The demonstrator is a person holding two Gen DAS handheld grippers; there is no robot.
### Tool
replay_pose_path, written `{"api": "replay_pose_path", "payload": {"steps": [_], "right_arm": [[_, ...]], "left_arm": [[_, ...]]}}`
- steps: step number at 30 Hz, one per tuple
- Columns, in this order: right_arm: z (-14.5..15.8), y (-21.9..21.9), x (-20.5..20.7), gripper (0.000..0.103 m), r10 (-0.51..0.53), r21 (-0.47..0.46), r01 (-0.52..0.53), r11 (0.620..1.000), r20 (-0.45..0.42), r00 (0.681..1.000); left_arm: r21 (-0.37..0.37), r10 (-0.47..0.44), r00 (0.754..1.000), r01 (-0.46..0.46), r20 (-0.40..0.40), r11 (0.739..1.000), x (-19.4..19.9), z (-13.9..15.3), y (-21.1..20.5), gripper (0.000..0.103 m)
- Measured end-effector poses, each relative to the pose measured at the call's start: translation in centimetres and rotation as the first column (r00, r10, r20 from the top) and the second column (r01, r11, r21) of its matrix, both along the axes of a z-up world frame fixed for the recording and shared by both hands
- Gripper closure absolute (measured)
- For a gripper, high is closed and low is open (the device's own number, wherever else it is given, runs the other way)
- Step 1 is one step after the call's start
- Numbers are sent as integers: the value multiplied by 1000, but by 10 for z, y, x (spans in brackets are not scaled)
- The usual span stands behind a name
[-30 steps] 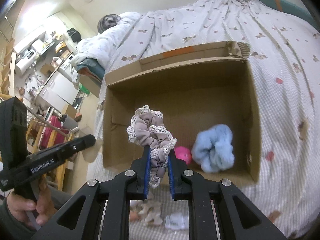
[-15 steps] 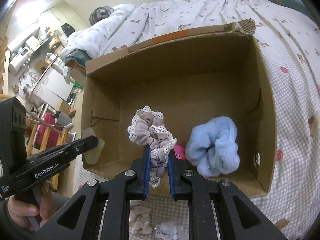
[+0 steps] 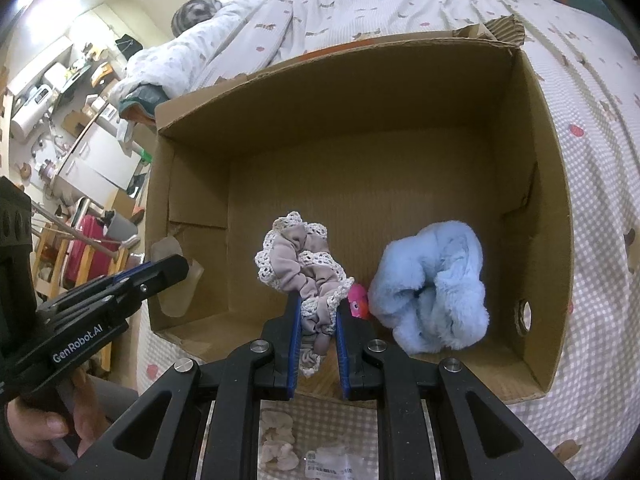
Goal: Organize soft objects
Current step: 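Lower the mauve scrunchie into the box beside the pink toy and open the right tool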
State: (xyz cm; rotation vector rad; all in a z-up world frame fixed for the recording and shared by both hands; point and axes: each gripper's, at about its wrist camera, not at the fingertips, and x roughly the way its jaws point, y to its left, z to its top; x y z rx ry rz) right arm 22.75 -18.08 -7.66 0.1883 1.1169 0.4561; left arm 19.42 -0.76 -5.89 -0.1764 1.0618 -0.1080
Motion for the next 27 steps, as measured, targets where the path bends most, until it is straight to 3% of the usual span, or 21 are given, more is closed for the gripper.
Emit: {"api": "replay_pose_path", "payload": {"steps": [10,15,17,19,27], "right_arm": [[-2,5,3,86,-2,-8,2,1000,-9,1000],[-2,3,3,86,-12,-6,12,1000,-7,1000],[-3,1,3,86,-17,-7,17,1000,-8,1000],[-4,0,4,86,-23,-5,22,1000,-11,1000],[-1,-1,2,85,-21,23,21,1000,3,1000]], "left_arm": [[27,-6,1000,5,4,1000,-2,2,-4,89],[93,-53,998,49,39,994,-5,9,-17,69],[106,-50,997,45,52,993,-6,11,-18,47],[125,-38,996,28,76,992,-7,16,-17,40],[112,-19,996,9,91,994,-7,24,-10,37]]}}
